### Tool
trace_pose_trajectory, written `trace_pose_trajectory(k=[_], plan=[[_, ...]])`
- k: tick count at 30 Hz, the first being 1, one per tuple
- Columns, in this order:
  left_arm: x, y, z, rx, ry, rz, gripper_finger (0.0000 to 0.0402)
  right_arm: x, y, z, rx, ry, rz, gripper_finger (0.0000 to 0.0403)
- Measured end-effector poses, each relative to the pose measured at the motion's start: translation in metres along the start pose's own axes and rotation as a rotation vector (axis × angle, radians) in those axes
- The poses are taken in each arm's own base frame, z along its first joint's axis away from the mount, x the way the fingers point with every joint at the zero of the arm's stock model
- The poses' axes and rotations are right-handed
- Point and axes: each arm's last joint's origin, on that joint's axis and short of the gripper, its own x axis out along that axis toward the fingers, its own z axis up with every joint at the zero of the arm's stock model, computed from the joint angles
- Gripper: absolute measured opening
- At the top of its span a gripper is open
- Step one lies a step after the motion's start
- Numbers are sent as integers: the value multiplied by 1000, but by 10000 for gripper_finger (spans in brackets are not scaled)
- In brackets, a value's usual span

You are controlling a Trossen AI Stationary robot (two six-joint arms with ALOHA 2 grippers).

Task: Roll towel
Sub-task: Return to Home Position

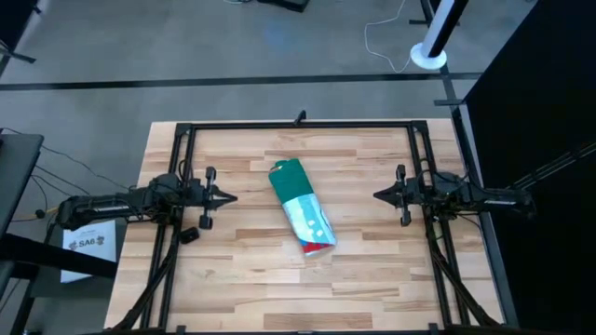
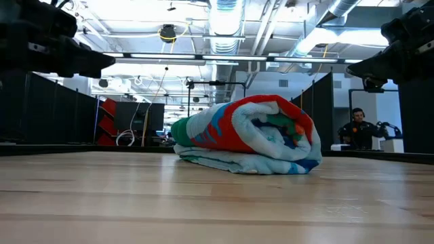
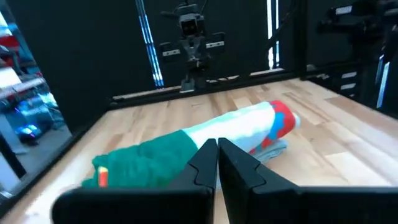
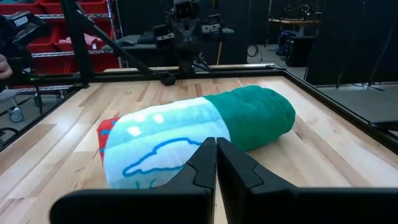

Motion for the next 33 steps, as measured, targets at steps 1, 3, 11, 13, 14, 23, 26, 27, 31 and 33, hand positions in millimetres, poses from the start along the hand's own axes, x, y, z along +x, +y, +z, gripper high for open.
trace_pose_trajectory(k=[1, 3, 11, 13, 14, 23, 26, 27, 31, 33], plan=[[0, 0, 0, 18, -2, 3, 0, 0, 0, 0, 0, 0, 0, 0], [0, 1, -1, 54, 10, 20, 0, 0, 0, 0, 0, 0, 0, 0], [0, -1, -10, -50, 111, 29, 0, 0, 0, 0, 0, 1, 0, 0], [0, -1, -10, -61, 115, 31, 0, 0, 0, 0, 0, 1, -1, 0], [0, -1, -10, -60, 114, 31, 0, 0, 0, 0, 0, 1, -1, 0], [0, -1, -10, -63, 116, 30, 0, 0, 0, 0, 1, 2, -1, 0], [0, -1, -10, -63, 117, 30, 0, 0, 0, 0, 1, 2, -1, 0], [0, -1, -11, -63, 117, 30, 0, 0, 0, 0, 1, 1, -1, 0], [0, -1, -11, -63, 119, 30, 0, 0, 0, 0, 1, 1, -1, 0], [0, -1, -11, -64, 121, 30, 0, 0, 0, 0, 1, 2, -1, 0]])
